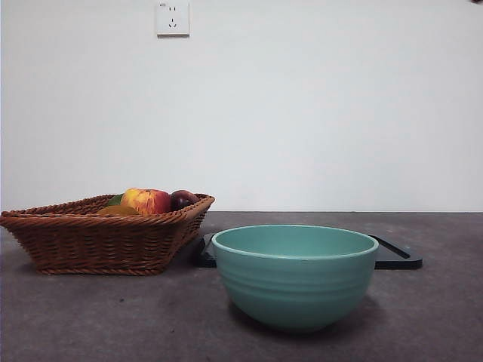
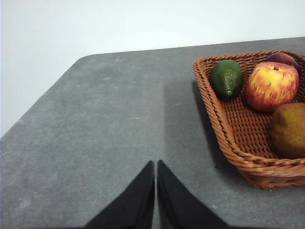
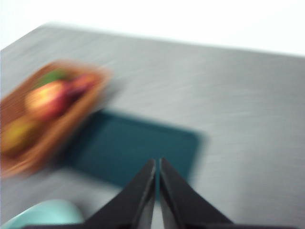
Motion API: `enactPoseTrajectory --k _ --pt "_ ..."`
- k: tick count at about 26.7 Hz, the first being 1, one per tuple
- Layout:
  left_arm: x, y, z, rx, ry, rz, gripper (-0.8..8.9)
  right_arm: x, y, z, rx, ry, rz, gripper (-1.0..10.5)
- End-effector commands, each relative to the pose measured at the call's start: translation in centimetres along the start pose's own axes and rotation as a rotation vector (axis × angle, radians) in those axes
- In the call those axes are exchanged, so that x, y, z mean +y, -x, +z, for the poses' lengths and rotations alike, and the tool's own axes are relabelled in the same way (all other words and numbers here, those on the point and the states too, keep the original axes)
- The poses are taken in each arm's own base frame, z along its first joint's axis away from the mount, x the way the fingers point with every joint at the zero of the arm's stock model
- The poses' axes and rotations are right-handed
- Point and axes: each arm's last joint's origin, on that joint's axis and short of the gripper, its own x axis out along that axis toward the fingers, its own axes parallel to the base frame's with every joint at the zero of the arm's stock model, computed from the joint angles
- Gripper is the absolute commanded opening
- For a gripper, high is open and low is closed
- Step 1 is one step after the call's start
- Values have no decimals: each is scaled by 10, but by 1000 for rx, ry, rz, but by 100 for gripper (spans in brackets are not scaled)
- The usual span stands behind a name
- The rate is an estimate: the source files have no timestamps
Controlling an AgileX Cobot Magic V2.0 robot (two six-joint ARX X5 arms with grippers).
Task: Pick up the wifruite, put it on the bowl, pick up the plate, put it on desk
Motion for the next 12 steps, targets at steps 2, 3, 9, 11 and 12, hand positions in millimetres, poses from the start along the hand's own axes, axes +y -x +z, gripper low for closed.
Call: enactPoseTrajectory --k 2,3,9,11,12 --pt "0 -2 -7 26 -4 2 8 -18 10 -32 -154 -5 -161 6" --pt "0 -2 -7 27 -4 2 8 -21 12 -43 -182 -3 -196 6" --pt "0 -2 -7 27 -4 2 8 -29 9 -99 -292 35 -262 6" --pt "0 -2 -7 27 -4 2 8 -30 5 -110 -301 40 -263 6" --pt "0 -2 -7 26 -4 2 8 -31 3 -116 -305 43 -263 6"
